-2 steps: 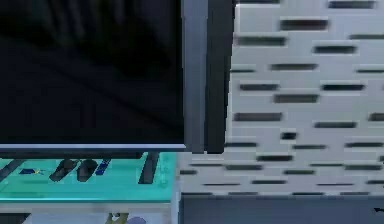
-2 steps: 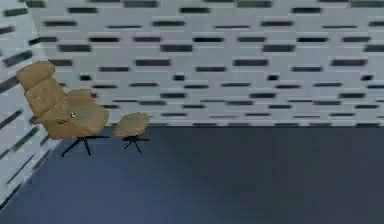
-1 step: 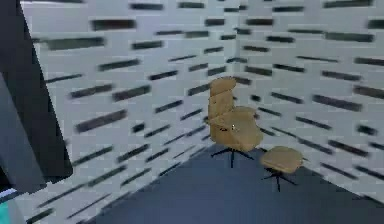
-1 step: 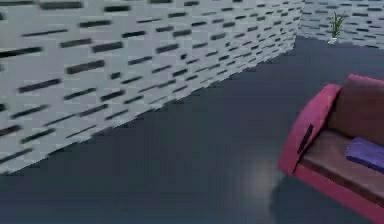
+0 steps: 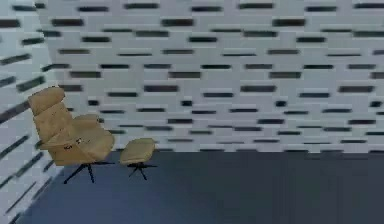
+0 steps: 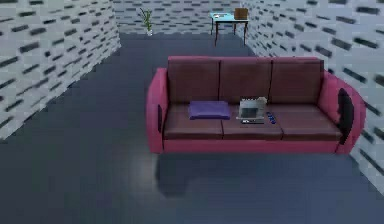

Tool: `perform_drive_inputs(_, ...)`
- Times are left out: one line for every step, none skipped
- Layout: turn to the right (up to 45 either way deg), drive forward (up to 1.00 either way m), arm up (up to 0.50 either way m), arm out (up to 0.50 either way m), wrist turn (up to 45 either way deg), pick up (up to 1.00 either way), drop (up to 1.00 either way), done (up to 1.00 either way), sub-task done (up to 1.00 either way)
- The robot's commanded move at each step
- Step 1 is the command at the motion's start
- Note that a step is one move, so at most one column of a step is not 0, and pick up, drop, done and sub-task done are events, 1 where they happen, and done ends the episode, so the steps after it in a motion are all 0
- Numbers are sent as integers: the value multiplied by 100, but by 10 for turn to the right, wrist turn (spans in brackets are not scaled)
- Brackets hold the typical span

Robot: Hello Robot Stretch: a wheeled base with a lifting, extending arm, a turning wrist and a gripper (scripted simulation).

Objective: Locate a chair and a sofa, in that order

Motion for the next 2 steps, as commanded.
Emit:
perform_drive_inputs(450, 0, 0, 0, 0, 0, 0, 0, 0)
perform_drive_inputs(90, 0, 0, 0, 0, 0, 0, 0, 0)
